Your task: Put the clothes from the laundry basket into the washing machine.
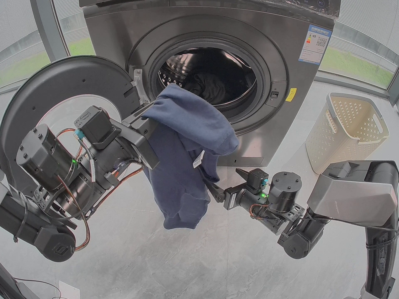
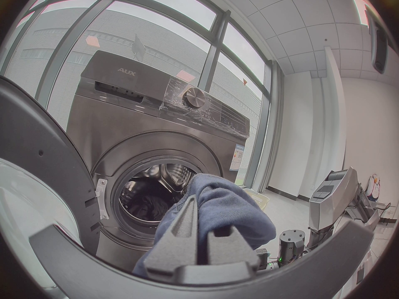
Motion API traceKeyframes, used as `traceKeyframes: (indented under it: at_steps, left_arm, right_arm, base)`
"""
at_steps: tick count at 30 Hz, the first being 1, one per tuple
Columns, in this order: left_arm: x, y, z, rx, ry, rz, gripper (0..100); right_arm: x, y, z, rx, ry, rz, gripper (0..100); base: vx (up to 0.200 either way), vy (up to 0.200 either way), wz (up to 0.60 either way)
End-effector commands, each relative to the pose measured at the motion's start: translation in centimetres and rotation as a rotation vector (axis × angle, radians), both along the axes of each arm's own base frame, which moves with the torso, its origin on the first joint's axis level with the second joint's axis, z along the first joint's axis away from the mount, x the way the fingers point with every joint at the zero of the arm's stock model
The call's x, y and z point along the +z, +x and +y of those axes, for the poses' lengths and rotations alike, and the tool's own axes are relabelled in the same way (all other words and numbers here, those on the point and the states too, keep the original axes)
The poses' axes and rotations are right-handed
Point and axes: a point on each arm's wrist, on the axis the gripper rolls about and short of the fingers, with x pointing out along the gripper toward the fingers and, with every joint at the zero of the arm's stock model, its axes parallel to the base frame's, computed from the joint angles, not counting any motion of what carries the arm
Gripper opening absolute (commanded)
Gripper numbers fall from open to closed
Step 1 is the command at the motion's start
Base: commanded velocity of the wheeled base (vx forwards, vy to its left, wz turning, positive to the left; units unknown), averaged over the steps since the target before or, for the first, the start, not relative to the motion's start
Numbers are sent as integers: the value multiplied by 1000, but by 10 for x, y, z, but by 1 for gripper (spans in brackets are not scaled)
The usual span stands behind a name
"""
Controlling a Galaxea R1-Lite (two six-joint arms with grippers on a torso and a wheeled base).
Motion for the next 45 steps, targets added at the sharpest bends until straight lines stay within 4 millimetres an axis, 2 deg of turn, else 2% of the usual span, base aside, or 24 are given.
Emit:
traceKeyframes:
  at_steps: [1,5,14,19,22,28,29,33,37,41,42,45]
  left_arm:
    - [0,0,0,0,0,0,0]
    - [0,0,0,0,0,0,0]
    - [0,0,0,0,-2,-3,0]
    - [0,-1,0,0,-1,-2,0]
    - [0,-1,1,0,-2,-3,0]
    - [0,0,1,1,-2,-3,0]
    - [0,0,1,1,-1,-2,0]
    - [0,0,1,2,-4,-3,0]
    - [0,1,3,5,-15,6,0]
    - [-1,7,11,36,-15,9,0]
    - [-3,10,15,42,-9,14,0]
    - [-4,13,19,49,-11,21,0]
  right_arm:
    - [3,5,5,2,18,-21,100]
    - [1,3,8,11,16,-17,100]
    - [-20,-7,27,66,-14,20,100]
    - [-14,4,36,65,26,-21,100]
    - [-2,17,40,55,74,-74,100]
    - [1,16,45,71,91,-82,100]
    - [1,15,46,74,90,-81,0]
    - [4,15,46,74,97,-87,0]
    - [16,17,36,53,107,-103,0]
    - [35,15,15,16,112,-117,0]
    - [48,12,0,-9,114,-131,0]
    - [71,6,-24,-52,124,-161,0]
  base:
    - [0,0,0]
    - [0,0,0]
    - [0,0,0]
    - [0,0,0]
    - [0,0,0]
    - [0,0,0]
    - [0,0,0]
    - [0,0,0]
    - [0,0,0]
    - [0,0,0]
    - [0,0,0]
    - [0,0,0]
